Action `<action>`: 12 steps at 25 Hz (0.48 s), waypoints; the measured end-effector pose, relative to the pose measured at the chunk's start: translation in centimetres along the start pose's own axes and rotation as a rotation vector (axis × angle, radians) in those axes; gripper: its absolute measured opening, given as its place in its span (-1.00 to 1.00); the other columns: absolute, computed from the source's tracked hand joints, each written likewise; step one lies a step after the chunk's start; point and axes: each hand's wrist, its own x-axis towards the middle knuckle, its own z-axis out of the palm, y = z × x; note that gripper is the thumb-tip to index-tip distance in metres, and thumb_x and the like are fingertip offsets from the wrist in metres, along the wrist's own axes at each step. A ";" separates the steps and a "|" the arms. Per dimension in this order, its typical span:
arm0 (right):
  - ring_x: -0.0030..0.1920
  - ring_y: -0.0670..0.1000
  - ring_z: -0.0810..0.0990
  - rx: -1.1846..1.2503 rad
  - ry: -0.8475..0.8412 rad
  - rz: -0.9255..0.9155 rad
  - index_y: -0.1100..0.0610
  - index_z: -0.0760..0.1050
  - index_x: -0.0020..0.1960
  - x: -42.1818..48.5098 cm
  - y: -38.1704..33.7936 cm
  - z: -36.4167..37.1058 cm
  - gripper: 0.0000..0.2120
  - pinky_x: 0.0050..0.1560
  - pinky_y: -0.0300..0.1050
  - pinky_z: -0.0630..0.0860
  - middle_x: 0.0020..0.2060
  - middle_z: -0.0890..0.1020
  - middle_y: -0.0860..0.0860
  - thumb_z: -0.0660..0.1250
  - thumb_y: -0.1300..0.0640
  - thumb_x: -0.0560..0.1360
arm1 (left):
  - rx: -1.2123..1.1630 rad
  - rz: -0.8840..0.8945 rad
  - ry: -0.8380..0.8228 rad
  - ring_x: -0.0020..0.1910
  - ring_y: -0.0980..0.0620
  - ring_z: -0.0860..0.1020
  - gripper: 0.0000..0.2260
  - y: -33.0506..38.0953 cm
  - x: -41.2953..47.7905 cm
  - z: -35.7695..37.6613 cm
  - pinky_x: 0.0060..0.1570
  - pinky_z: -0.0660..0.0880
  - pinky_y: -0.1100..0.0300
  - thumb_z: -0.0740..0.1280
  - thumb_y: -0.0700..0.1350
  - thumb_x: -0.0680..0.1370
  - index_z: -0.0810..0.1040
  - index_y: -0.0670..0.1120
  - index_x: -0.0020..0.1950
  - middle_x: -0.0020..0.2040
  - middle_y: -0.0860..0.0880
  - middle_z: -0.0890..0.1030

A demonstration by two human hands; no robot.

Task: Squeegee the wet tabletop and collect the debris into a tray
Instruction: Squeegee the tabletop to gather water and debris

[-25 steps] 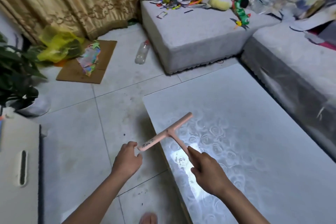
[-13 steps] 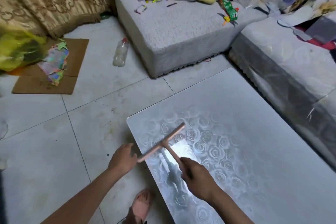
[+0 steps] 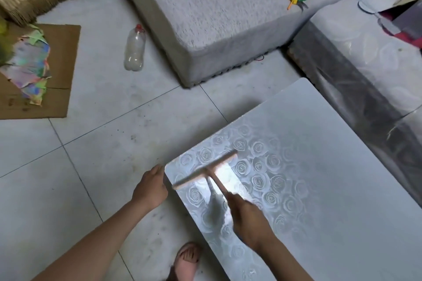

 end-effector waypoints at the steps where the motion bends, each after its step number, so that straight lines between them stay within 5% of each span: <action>1: 0.00 0.18 0.58 -0.024 -0.017 0.045 -0.15 0.28 0.27 -2.4 1.2 -0.4 -0.69 -0.09 -0.05 0.47 -0.05 0.59 0.09 0.04 0.12 0.58 | 0.011 0.009 -0.033 0.48 -0.04 0.16 -0.49 -0.1 0.3 0.3 0.34 0.29 0.13 0.07 -0.28 0.56 0.13 -0.14 0.53 0.55 -0.01 0.10; 5: -0.10 0.14 0.56 -0.154 -0.037 0.062 -0.29 0.10 0.40 -3.5 1.4 -4.2 -0.50 -0.13 -0.06 0.44 -0.14 0.57 0.06 0.06 0.15 0.56 | 0.034 0.030 -0.061 0.55 0.00 0.01 -0.42 0.1 1.5 0.6 0.43 0.18 0.13 0.08 -0.27 0.56 -0.01 -0.15 0.56 0.58 -0.02 -0.05; 12: -0.32 0.06 0.37 -0.245 -0.094 -0.063 -0.37 0.04 0.45 4.8 -4.6 -6.7 -0.22 -0.39 -0.14 0.30 -0.36 0.35 -0.07 0.08 0.31 0.43 | 0.054 0.008 -0.036 0.43 -0.09 0.30 -0.47 0.1 3.1 2.0 0.29 0.30 0.13 0.14 -0.25 0.54 0.14 -0.17 0.52 0.52 -0.06 0.20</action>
